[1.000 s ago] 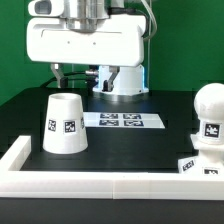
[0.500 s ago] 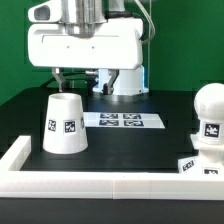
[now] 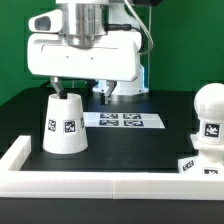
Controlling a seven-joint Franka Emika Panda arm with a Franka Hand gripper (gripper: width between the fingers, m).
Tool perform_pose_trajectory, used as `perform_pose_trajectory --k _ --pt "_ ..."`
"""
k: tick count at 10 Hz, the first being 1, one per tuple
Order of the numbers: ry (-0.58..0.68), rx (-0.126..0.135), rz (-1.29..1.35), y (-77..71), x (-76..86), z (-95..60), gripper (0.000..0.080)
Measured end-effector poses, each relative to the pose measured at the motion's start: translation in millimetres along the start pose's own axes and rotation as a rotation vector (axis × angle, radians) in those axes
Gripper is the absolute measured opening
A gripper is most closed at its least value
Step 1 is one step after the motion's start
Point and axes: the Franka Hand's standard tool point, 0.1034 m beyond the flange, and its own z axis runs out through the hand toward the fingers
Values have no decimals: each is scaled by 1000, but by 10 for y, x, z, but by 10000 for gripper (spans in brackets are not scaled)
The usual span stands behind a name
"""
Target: Assemble lamp
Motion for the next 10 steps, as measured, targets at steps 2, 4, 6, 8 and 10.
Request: perform_pose_trajectory --k 2,4,6,8,10 --pt "-8 -7 -1 15 -11 51 699" --pt "-12 -10 -2 4 -22 74 531" --pt "-12 -10 -3 3 -23 75 338" --pt "-12 -10 -3 3 -23 76 162" --pt "-10 -10 -4 -1 -13 66 44"
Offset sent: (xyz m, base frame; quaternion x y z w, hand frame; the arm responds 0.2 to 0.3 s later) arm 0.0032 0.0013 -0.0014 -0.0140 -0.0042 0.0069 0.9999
